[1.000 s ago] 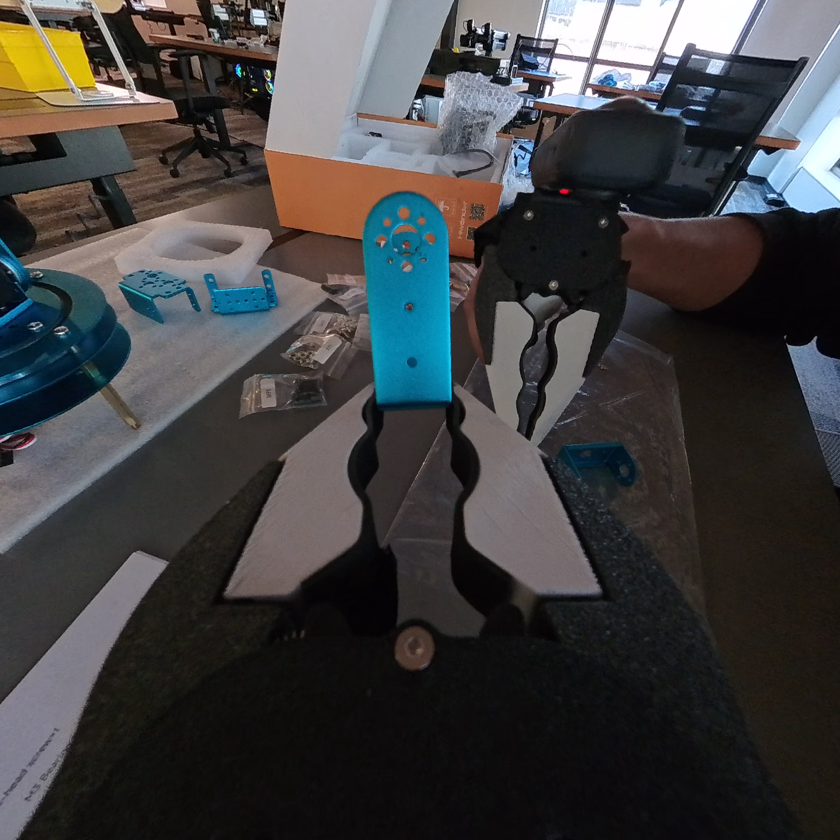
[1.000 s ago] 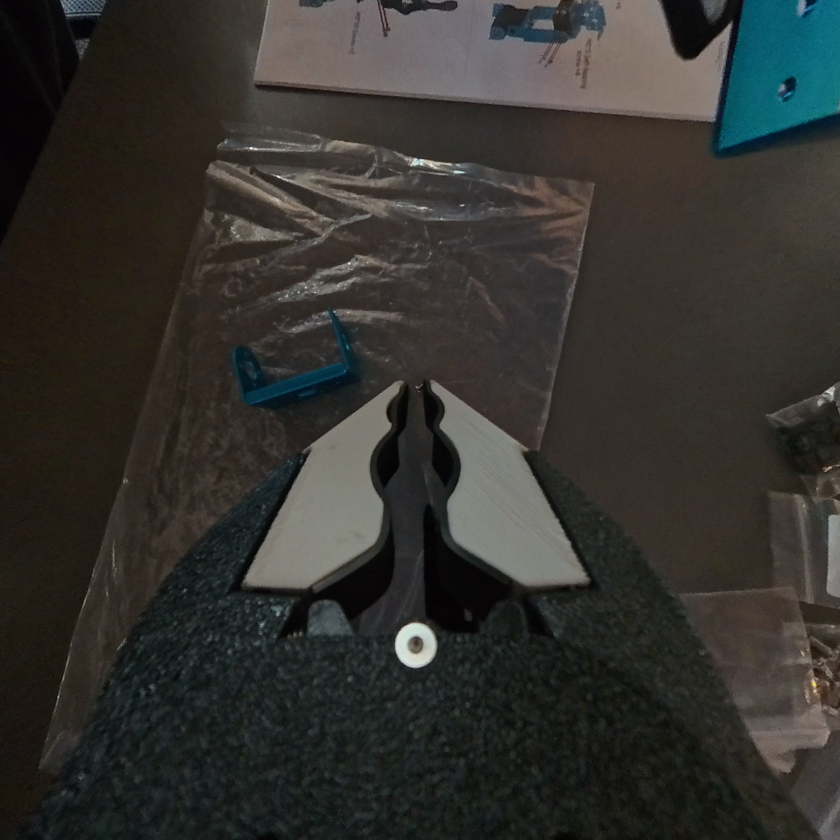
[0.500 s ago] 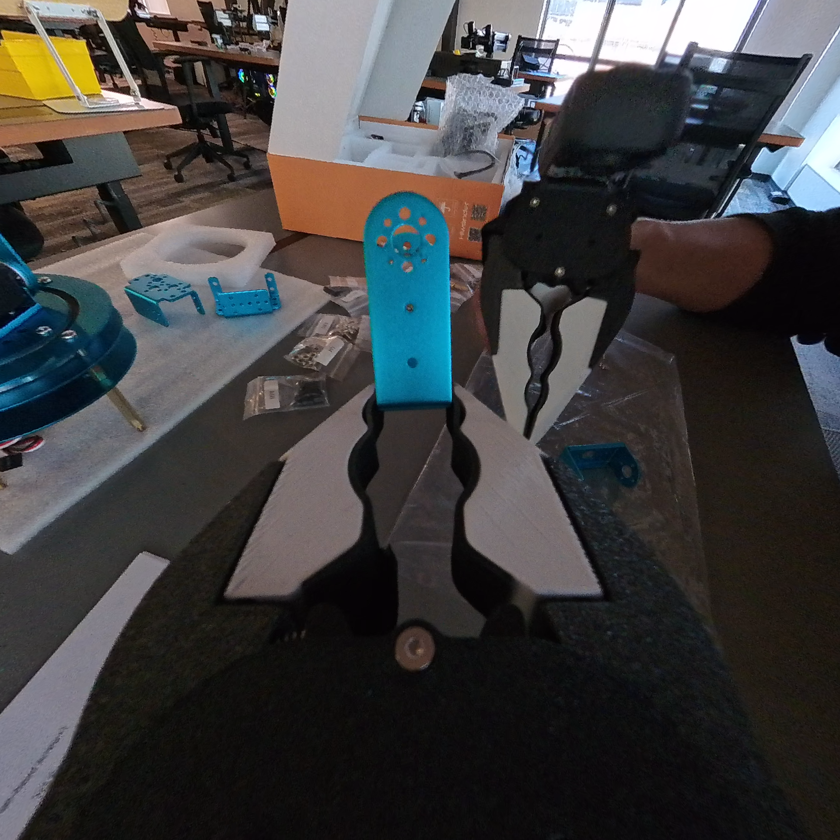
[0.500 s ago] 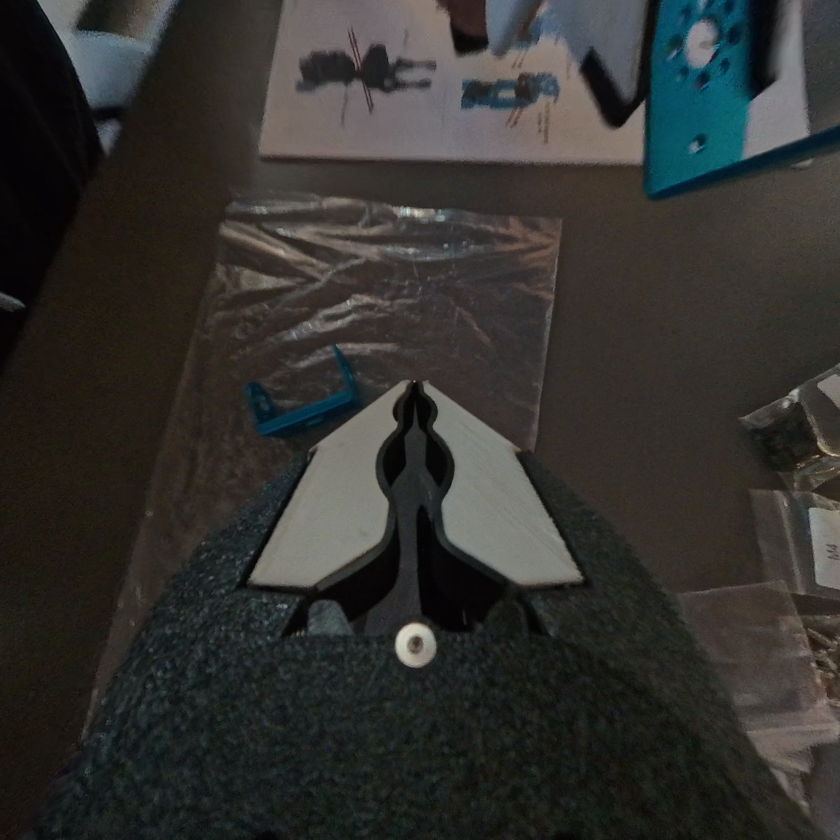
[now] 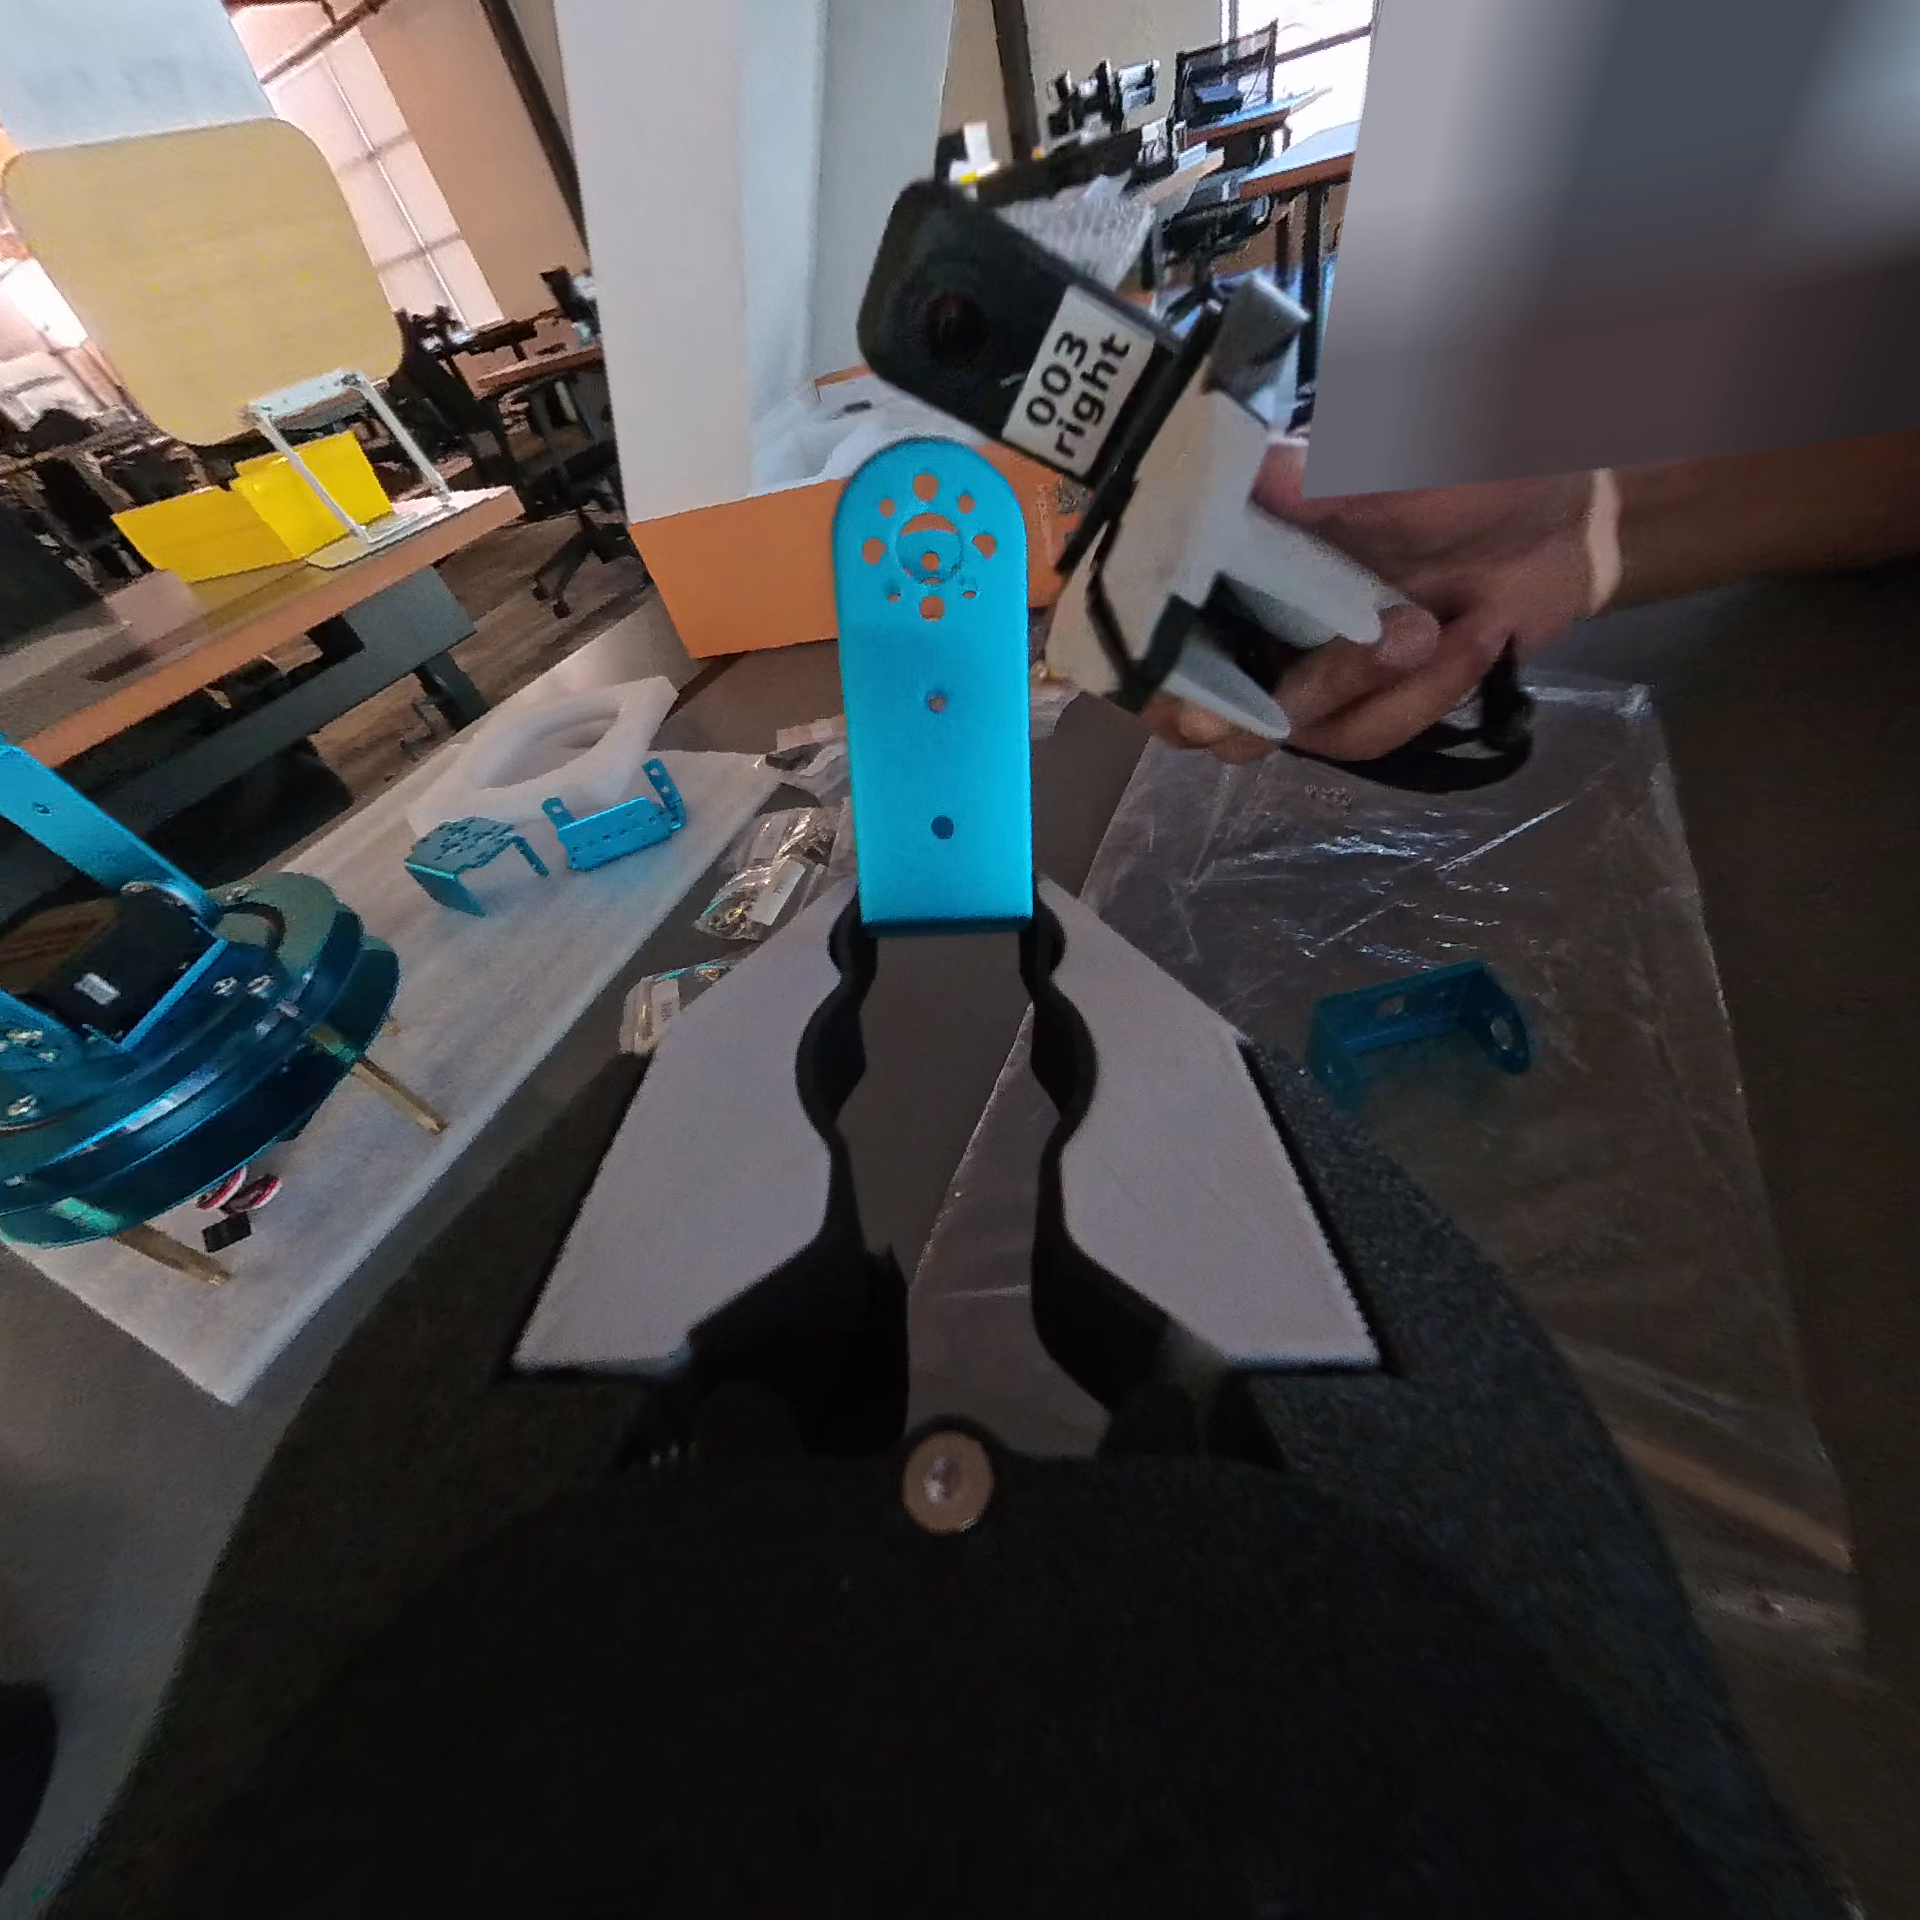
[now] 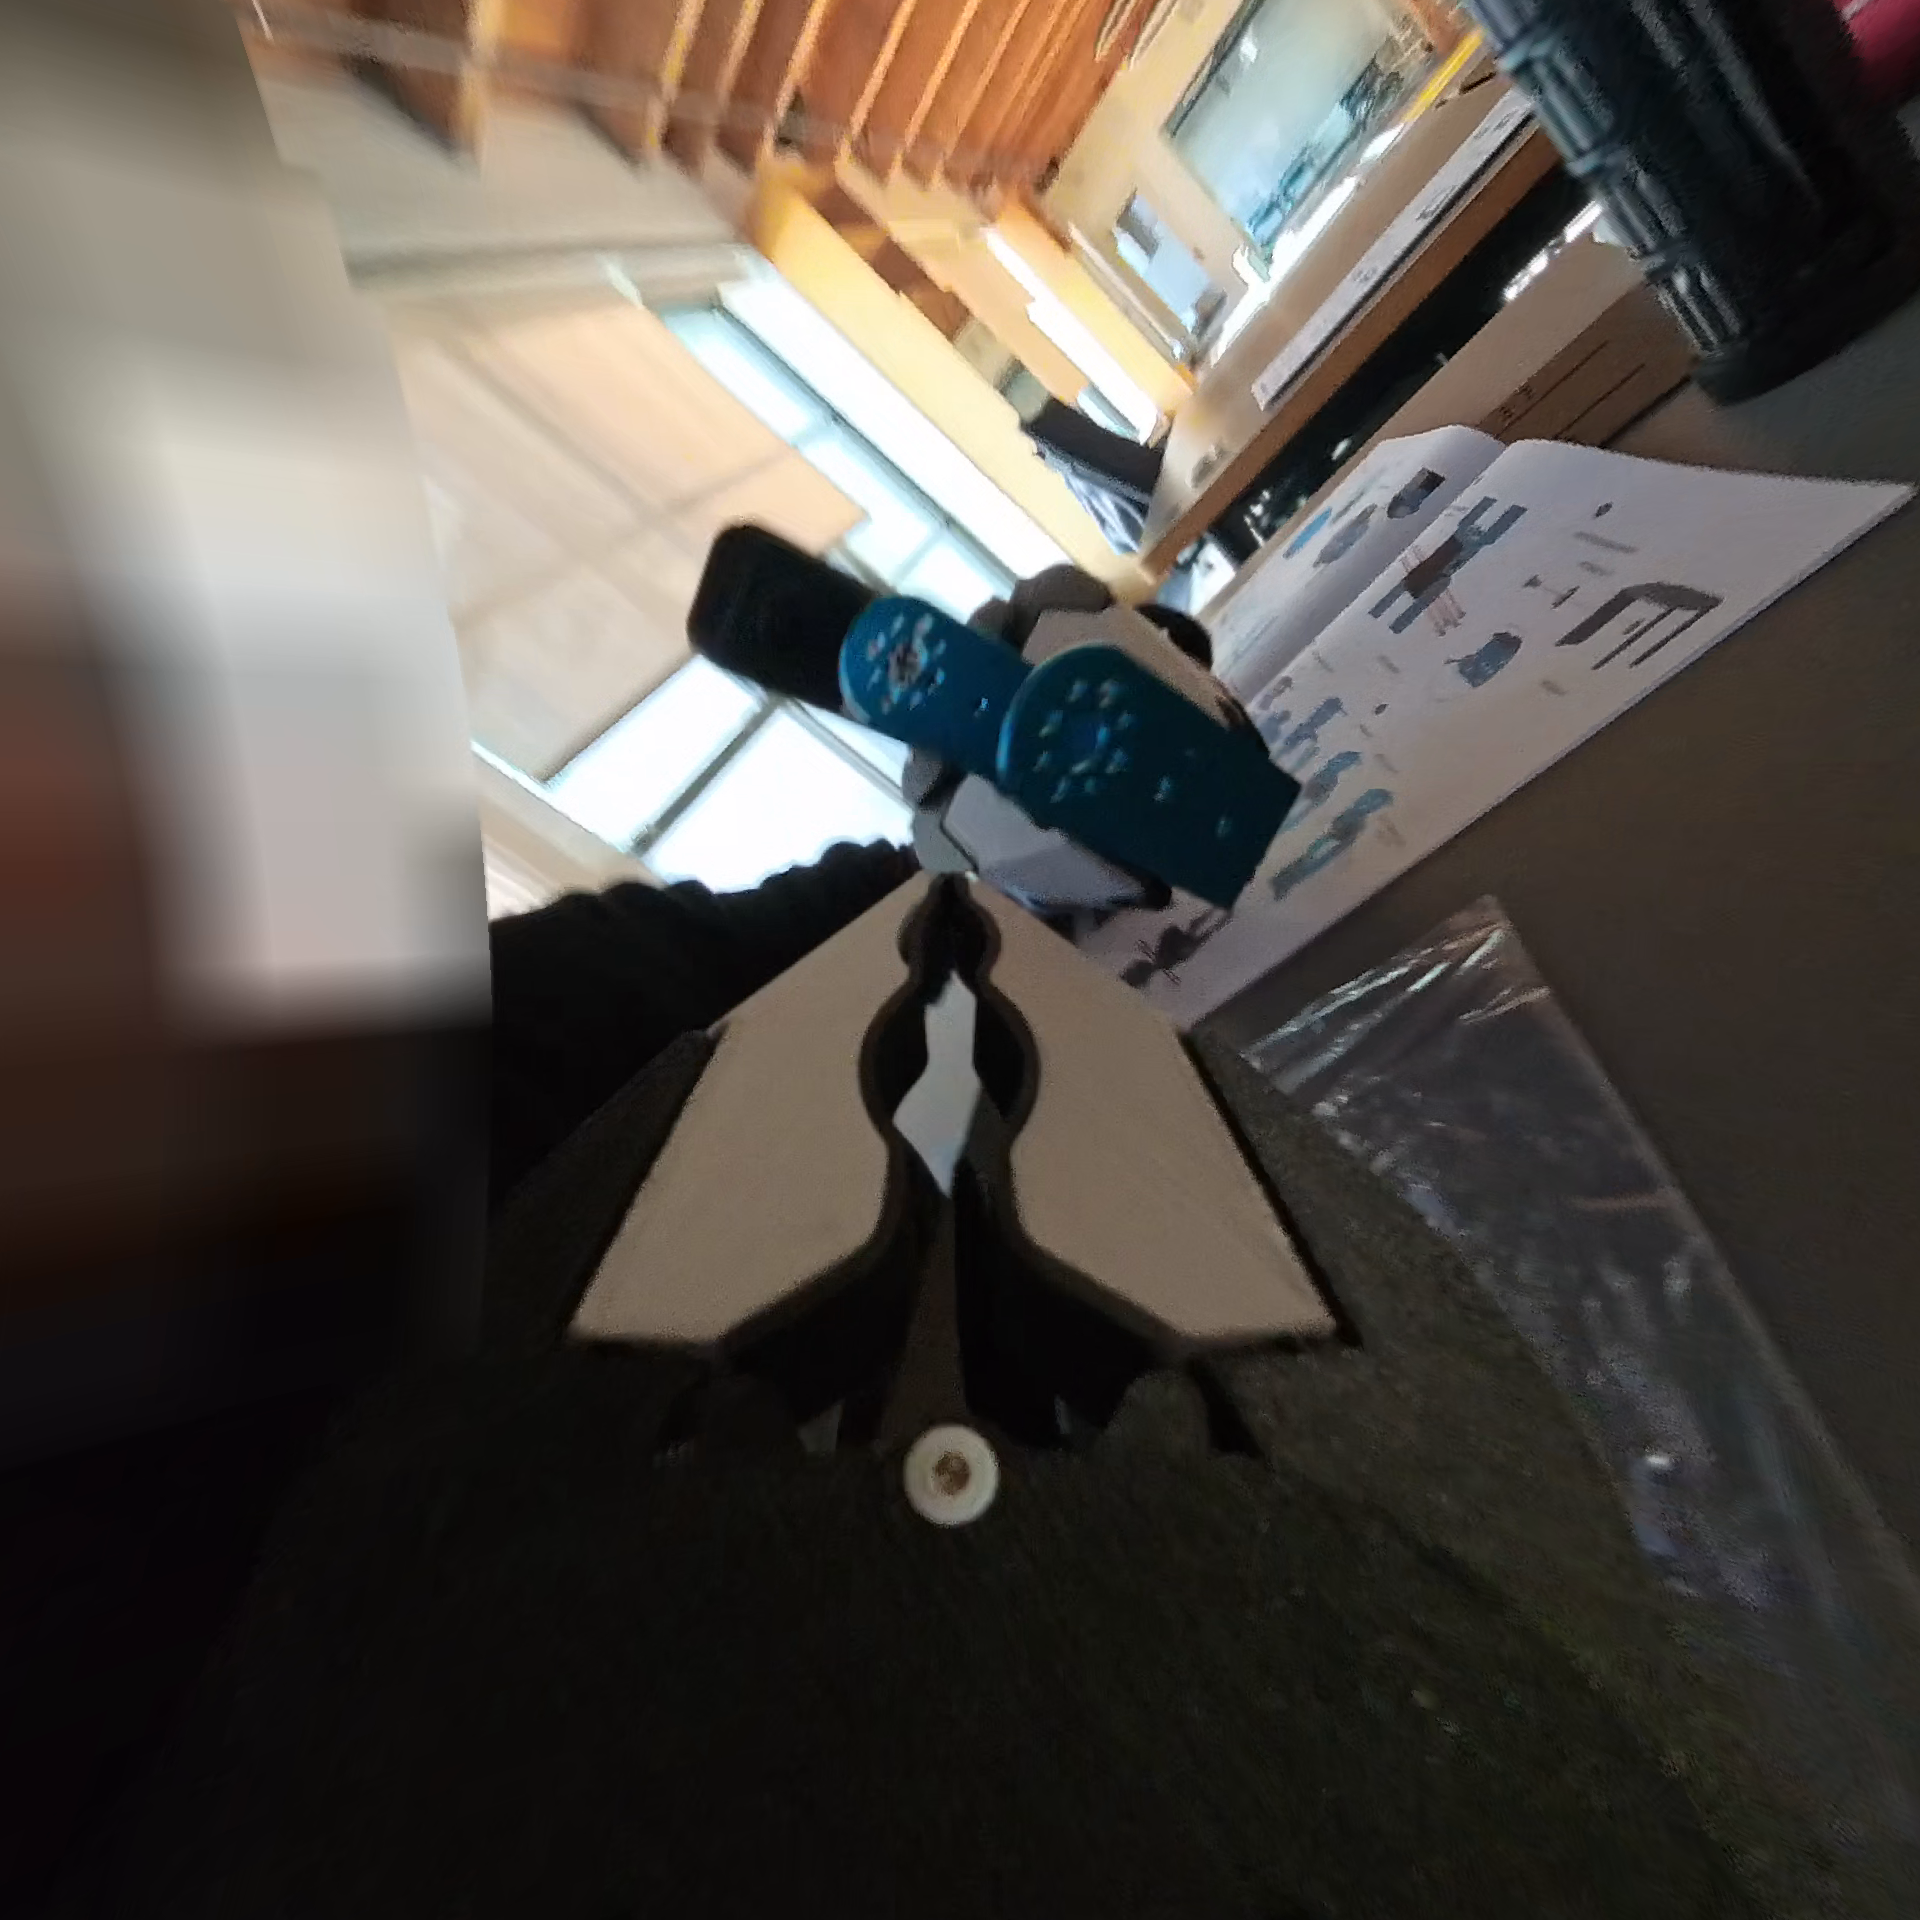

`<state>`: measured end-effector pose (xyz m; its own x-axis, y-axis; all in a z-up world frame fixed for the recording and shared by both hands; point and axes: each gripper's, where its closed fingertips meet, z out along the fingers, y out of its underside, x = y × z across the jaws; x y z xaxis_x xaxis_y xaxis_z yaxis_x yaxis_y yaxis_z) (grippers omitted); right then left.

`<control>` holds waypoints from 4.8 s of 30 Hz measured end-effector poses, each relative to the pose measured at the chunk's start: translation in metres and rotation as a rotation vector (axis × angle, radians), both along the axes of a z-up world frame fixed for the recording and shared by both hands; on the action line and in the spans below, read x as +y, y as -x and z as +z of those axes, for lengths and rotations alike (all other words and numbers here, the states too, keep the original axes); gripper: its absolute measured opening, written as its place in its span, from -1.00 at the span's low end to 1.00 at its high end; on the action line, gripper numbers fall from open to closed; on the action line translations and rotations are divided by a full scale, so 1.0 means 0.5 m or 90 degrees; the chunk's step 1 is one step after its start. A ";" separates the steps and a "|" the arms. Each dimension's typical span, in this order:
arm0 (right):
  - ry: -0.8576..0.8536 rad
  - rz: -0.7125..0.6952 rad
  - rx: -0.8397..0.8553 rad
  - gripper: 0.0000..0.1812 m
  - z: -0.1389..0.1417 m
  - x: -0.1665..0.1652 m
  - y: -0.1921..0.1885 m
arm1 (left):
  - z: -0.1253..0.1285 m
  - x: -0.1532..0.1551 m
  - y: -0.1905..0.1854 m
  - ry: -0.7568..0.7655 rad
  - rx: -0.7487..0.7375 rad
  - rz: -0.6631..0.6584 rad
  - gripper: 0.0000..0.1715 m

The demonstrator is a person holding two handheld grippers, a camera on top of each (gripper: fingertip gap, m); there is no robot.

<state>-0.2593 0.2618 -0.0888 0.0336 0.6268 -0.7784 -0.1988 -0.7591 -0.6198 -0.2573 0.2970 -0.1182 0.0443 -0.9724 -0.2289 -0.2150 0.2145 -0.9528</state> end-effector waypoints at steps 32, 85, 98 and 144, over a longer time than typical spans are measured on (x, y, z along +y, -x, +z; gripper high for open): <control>-0.362 0.135 -0.663 -0.85 -0.258 -0.012 -0.011 | -0.015 0.078 0.018 0.097 0.023 0.081 -0.69; -0.370 0.178 -0.680 -0.88 -0.253 -0.004 -0.036 | -0.009 0.061 0.016 0.094 0.024 0.056 -0.69; -0.398 0.178 -0.689 -0.93 -0.258 -0.012 -0.029 | -0.009 0.060 0.016 0.094 0.024 0.056 -0.69; -0.422 0.234 -0.566 -1.00 -0.023 -0.036 -0.006 | -0.018 -0.087 0.007 0.194 0.051 -0.212 -0.69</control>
<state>-0.2563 0.2440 -0.1001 0.1347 0.9869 -0.0889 0.6683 -0.1567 -0.7272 -0.2610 0.2536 -0.1272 -0.2883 -0.9543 0.0792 -0.2573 -0.0024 -0.9663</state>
